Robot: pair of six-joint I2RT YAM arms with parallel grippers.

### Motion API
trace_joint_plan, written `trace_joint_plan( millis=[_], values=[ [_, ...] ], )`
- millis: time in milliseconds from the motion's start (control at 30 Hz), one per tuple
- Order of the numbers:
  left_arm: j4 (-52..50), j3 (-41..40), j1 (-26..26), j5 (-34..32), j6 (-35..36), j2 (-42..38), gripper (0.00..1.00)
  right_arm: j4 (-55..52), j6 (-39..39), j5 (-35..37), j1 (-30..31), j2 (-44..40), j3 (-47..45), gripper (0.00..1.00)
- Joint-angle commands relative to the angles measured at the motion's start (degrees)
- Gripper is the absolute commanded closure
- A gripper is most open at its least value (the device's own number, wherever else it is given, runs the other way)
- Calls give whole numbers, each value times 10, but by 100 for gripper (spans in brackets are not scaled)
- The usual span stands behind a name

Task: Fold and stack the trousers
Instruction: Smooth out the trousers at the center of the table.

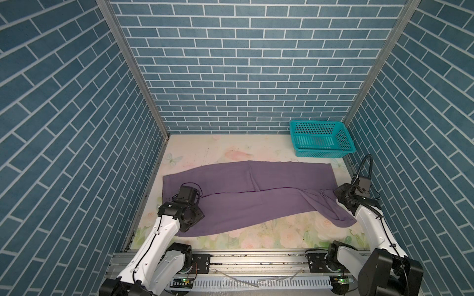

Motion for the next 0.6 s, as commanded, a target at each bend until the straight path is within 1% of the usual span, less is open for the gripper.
trace_joint_plan(
  millis=[0, 67, 133, 200, 267, 300, 433, 500, 533, 567],
  values=[
    [2, -22, -27, -24, -49, 41, 35, 3, -29, 1, -1, -16, 28, 100],
    [27, -34, -28, -12, -50, 73, 31, 1, -36, 2, -1, -22, 31, 100],
    [45, -40, -28, 1, -48, 99, 30, 0, -38, 4, -1, -31, 32, 100],
    [48, -39, -28, -1, -45, 118, 28, 0, -39, 11, -2, -40, 32, 100],
    [58, -44, -29, -2, -44, 126, 28, 3, -38, 15, -2, -45, 33, 100],
    [67, -51, -28, 0, -46, 128, 33, 6, -36, 15, -2, -45, 34, 100],
    [105, -74, -26, 11, -53, 141, 68, 16, -30, 13, -2, -31, 42, 100],
    [97, -63, 14, 29, -26, 151, 89, 17, -30, 11, -2, -20, 48, 100],
    [88, -56, 47, 43, -6, 150, 100, 16, -32, 11, -2, -15, 50, 100],
    [81, -52, 85, 61, 15, 142, 100, 16, -34, 10, -2, -11, 53, 100]
  ],
)
